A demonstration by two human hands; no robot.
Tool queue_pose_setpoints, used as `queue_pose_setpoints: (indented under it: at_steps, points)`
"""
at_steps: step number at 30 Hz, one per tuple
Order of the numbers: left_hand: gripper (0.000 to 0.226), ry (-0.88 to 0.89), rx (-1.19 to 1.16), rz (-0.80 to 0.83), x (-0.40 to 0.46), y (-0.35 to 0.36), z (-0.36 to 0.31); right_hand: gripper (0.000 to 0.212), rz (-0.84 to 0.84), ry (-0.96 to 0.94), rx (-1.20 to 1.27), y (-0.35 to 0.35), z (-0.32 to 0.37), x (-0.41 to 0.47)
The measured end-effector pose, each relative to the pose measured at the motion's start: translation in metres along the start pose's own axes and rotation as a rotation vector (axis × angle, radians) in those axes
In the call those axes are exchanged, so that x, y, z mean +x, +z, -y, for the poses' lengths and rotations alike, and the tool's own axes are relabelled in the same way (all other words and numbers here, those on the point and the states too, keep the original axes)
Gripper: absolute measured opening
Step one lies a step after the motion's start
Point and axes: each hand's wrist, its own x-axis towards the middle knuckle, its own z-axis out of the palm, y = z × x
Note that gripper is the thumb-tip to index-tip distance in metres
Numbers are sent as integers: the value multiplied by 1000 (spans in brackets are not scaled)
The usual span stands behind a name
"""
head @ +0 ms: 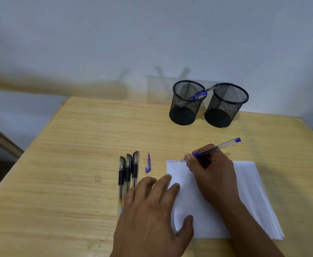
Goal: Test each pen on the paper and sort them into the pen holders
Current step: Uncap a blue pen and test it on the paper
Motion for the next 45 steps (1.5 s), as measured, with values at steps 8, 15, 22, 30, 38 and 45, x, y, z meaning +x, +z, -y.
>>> queue_pose_setpoints:
  at_steps: [8,15,22,30,38,45]
  points:
    - [60,0,-5,-6,-1,1,1,11,2,-7,-32,2,3,0]
    - [58,-5,13,19,0,0,1,13,11,-16,-49,1,5,-1]
    - [59,-2,13,16,1,-2,0,11,21,-2,-40,0,4,-2]
    - [58,3,6,-10,0,-1,-1,13,-27,-56,-27,2,5,-3]
    - [59,6,21,-11,0,0,-1,15,-15,-47,-48,2,6,-5]
    - [59,10,7,-27,-1,2,1,16,2,-5,-18,0,7,-4]
